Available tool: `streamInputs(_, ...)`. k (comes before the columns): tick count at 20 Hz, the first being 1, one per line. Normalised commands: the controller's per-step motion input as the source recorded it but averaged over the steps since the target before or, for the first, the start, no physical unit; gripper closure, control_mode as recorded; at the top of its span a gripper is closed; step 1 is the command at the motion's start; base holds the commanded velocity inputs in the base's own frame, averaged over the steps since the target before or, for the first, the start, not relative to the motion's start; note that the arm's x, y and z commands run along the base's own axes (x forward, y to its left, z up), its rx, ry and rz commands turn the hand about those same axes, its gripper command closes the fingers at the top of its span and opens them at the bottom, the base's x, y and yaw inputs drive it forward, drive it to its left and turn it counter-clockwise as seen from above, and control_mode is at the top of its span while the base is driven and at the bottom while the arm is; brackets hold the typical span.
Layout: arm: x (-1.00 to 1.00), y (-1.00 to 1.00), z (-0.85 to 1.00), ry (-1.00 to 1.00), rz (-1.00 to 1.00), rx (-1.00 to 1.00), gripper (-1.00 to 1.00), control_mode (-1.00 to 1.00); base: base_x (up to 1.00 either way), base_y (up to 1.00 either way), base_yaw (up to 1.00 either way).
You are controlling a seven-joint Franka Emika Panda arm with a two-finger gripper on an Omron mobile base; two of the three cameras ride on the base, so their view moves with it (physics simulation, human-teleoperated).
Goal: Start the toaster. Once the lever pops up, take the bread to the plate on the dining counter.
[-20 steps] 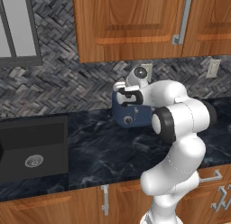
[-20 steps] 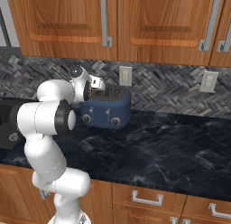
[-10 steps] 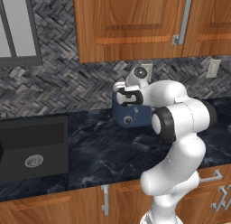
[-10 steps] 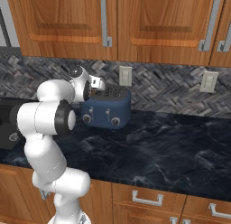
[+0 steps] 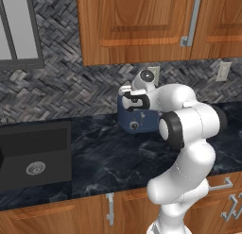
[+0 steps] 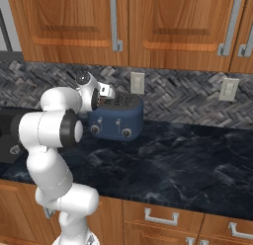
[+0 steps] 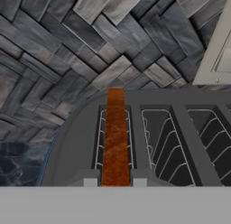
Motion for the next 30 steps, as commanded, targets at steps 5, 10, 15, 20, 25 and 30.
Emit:
streamInputs(5,0.00,0.00,0.10,-0.02,0.00,0.00,1.00,-1.00,0.00,0.00,0.00)
streamInputs(10,0.00,0.00,0.38,-0.05,0.00,0.00,1.00,-1.00,0.00,0.00,0.00)
streamInputs(15,0.00,0.00,0.41,-0.03,0.00,0.00,1.00,-1.00,0.00,0.00,0.00)
streamInputs(20,-0.02,0.00,0.10,-0.10,0.00,0.00,1.00,-1.00,0.00,0.00,0.00)
streamInputs(25,-0.12,0.00,0.00,-0.17,0.00,0.00,1.00,-1.00,0.00,0.00,0.00)
streamInputs(30,-0.28,0.00,0.01,-0.25,0.00,0.00,1.00,-1.00,0.00,0.00,0.00)
